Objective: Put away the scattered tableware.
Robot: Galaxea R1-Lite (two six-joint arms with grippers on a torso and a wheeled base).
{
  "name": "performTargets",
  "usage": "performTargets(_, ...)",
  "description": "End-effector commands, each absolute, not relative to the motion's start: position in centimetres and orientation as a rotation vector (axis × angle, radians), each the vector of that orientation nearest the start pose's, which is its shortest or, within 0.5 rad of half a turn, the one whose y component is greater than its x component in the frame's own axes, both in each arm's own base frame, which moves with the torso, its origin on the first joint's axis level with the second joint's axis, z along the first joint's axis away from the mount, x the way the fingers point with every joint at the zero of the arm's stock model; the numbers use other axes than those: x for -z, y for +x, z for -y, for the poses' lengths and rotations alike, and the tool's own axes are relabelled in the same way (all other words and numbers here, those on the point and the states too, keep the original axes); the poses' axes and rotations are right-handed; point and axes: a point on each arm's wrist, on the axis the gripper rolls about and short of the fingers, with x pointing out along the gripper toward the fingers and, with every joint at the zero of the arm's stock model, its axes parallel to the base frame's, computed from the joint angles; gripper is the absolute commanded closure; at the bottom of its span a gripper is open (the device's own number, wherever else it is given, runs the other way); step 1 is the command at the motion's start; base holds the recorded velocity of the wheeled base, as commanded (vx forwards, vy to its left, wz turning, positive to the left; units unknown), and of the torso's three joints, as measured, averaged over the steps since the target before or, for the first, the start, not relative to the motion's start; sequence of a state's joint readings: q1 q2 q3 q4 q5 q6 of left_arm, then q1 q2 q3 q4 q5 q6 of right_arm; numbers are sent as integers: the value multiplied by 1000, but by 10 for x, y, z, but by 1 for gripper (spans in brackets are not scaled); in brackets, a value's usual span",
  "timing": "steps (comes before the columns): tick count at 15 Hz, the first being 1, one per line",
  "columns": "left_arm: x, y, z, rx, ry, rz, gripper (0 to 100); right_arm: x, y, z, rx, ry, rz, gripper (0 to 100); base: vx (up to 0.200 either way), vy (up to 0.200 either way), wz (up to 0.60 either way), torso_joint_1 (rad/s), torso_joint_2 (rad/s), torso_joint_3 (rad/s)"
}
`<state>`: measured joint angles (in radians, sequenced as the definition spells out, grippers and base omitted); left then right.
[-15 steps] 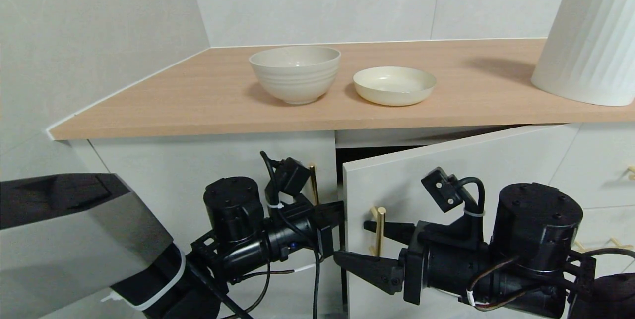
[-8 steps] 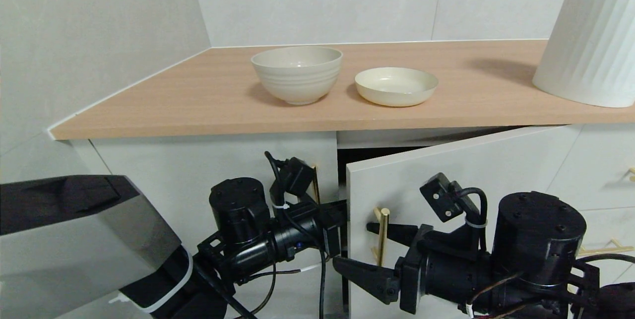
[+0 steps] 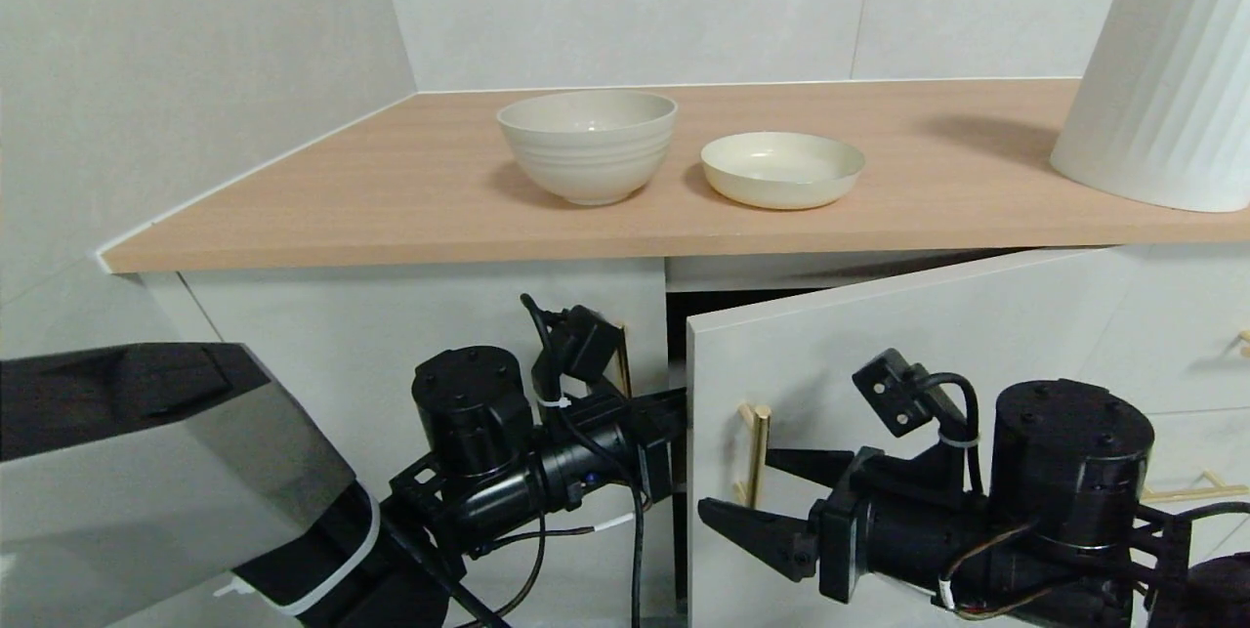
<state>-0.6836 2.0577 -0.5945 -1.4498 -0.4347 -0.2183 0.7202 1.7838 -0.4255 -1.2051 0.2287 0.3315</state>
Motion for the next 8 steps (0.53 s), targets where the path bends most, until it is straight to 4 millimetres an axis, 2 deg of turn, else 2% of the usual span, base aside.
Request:
performTargets(1,-102,251,219,1127,-195,-126,100,-140,200,-176,-901,284,-227,0,0,0,0,0,0,0)
performTargets(3,-102,251,221,1130,-198,-126,100,-153,188,-164,-899,290,-198,0,0,0,0,0,0,0)
performTargets(4,-101,253,222,1130,-199,-130,100,-156,172,-151,-893,279,-239,0,0,0,0,0,0,0)
performTargets(8,-103,256,224,1119,-204,-132,100,-169,131,-123,-886,234,-399,0,0,0,0,0,0,0)
